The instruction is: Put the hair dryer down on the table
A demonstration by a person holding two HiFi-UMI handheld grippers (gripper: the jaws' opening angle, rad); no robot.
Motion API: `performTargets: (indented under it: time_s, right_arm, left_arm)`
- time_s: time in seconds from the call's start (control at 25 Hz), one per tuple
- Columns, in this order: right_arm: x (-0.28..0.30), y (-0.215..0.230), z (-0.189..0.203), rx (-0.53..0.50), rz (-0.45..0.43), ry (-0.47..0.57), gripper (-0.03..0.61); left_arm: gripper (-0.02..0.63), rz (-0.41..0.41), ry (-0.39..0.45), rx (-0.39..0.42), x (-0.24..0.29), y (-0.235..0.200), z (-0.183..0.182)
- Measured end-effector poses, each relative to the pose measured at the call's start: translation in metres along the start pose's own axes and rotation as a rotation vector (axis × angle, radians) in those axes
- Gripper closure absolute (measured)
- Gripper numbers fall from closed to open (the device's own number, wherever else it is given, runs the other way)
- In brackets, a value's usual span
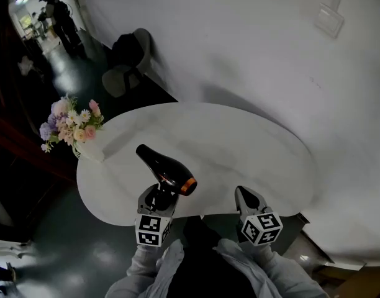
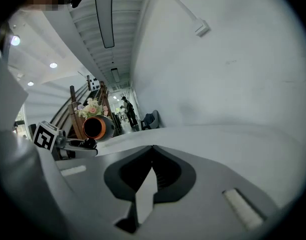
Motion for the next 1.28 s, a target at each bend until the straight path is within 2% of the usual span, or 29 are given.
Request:
performTargets:
  time_s: [0.2, 0.36, 0.56, 0.76, 0.92, 1.04, 1.28]
  right_arm:
    - [0.067, 0.000, -0.038, -0.025, -0.043, -0.001, 0.569]
    - [0.118, 0.005, -0.056, -0.046, -0.043, -0.025, 0.569]
    - [0.170, 0.010, -0.069, -0.040, -0.067, -0.040, 0.569]
    - [0.202, 0.006, -0.063, -0.048, -0.094, -0.088, 0.569]
    - [0.213, 0.005, -0.051, -0.042, -0.109, -0.131, 0.569]
    - [0.220, 0.005, -0.046, -0.039, -0.111, -0.149, 0.569]
    - [0.225, 0.002, -0.038, -0.039, -0.120, -0.164, 0.569]
  left_arm:
    - [0.321, -0.056, -0.065, -0.019, 0.043, -0.052, -0.016]
    - [0.321, -0.093, -0.119, -0.053, 0.073, -0.088, -0.019]
    - [0.321, -0.173, -0.216, -0.148, 0.102, -0.139, 0.004]
    - [0.321, -0.271, -0.313, -0.225, 0.116, -0.178, 0.033]
    - [0.320, -0.334, -0.370, -0.192, 0.122, -0.191, 0.052]
    - [0.318, -0.333, -0.366, -0.174, 0.130, -0.195, 0.057]
    - [0.313, -0.324, -0.378, -0.190, 0.135, -0.201, 0.059]
Point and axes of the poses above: the fingertips, and each gripper's own axes: x forward along the fingers, y to its right, z out of its underside, the point moved 2 cm from there along -x, backward along the fingers, and after that the axes turned 6 degrees about -y, right-handed, at the moved point
